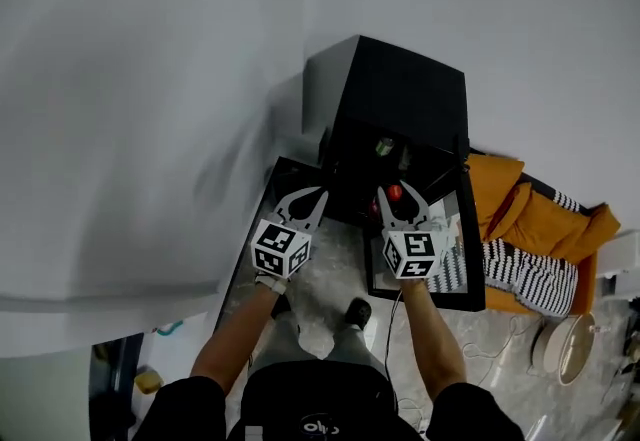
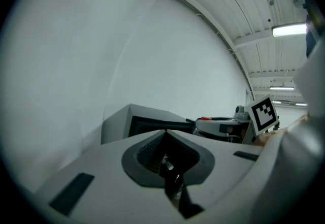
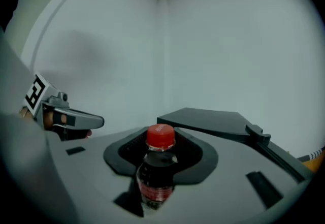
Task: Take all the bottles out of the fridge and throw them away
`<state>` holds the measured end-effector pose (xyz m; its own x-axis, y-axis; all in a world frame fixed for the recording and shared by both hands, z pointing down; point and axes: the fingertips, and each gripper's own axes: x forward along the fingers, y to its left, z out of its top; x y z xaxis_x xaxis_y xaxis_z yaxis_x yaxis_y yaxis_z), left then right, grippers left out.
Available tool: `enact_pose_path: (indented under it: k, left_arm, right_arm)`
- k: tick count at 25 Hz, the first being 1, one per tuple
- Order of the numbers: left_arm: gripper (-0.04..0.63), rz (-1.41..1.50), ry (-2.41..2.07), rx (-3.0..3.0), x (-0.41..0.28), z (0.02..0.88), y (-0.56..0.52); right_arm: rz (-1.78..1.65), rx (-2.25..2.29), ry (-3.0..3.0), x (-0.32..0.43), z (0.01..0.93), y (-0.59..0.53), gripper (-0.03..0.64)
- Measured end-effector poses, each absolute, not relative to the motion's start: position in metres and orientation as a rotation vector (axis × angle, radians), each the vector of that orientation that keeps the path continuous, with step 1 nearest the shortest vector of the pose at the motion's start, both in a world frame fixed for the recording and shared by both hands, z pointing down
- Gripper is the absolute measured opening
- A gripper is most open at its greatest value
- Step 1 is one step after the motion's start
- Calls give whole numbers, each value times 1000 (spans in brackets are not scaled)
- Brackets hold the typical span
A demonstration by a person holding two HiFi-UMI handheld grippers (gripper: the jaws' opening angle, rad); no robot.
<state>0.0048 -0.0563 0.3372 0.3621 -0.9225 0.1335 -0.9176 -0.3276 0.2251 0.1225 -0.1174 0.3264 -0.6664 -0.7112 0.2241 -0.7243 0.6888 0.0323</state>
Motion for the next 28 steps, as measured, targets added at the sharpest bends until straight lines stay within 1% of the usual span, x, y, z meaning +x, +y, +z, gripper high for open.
enact_pose_path:
  k: [4, 9, 21, 28]
  left_arm:
    - [3, -45, -1666, 2372, -8, 319, -55]
    - [3, -55, -1717, 2373, -38, 304, -53]
    - [3, -36, -1893, 2271, -161, 292, -3]
    - [3, -49, -1931, 2224, -201, 297, 11]
  right_arm:
    - [59, 1106, -2704, 109, 309, -106, 152]
    - [18, 1031, -2730, 75, 298, -100, 152]
    - [31, 852, -2842, -59, 284, -64, 152]
    - [27, 777, -2857, -110, 283, -58, 152]
